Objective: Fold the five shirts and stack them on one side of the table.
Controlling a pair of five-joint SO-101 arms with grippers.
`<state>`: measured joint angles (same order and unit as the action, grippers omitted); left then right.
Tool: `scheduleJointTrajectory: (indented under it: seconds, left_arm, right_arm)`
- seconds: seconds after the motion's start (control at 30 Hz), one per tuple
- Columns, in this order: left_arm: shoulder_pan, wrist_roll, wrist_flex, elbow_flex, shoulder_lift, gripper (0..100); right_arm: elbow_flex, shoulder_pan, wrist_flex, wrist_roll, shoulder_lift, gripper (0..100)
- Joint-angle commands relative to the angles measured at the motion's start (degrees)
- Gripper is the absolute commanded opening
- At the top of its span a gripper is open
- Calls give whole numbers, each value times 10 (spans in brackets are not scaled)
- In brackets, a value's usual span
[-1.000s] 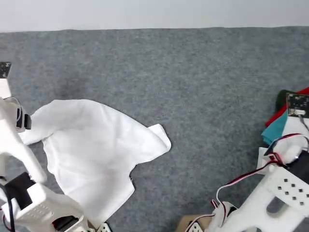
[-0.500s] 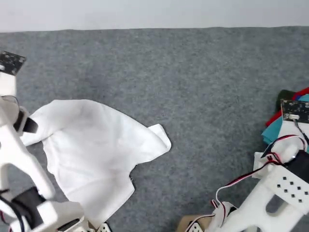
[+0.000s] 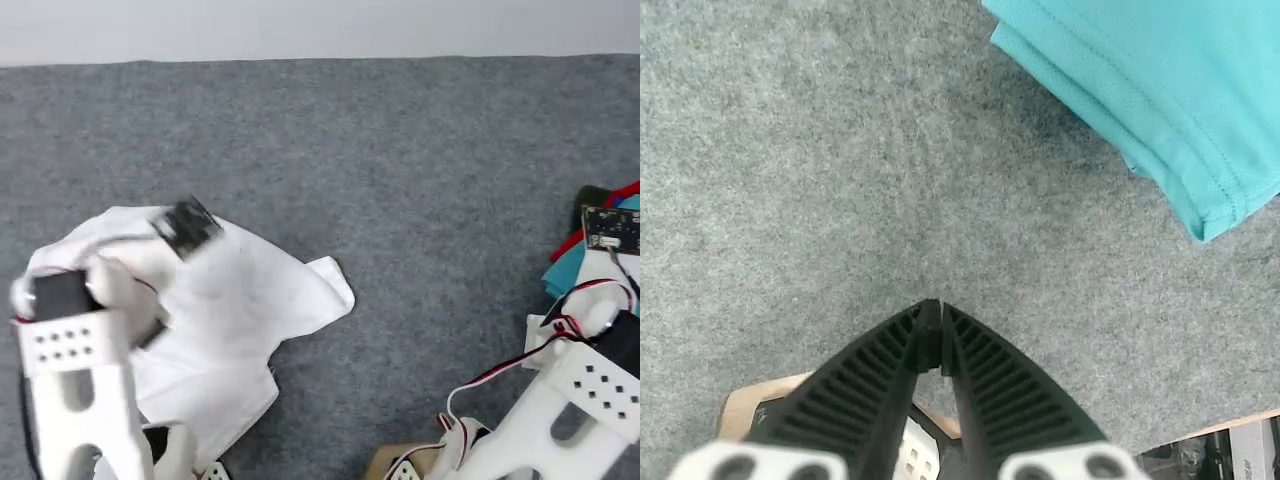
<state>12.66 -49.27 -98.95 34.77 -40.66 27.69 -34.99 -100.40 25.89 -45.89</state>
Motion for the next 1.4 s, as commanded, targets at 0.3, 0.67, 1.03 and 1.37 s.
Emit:
scheduleJointTrajectory:
  seconds: [0.3, 0.67, 1.03, 1.37]
  left_arm:
    - [-177, 44, 68, 190, -27, 4]
    - [-322, 70, 141, 264, -27, 17]
    - [-366, 245, 280, 345, -27, 214]
    - [-369, 243, 318, 371, -26, 156]
  right_arm:
    - [65, 4, -22, 3, -10, 11]
    - [76, 4, -19, 3, -10, 11]
    - [76, 3, -19, 3, -10, 11]
    - [75, 3, -20, 3, -10, 11]
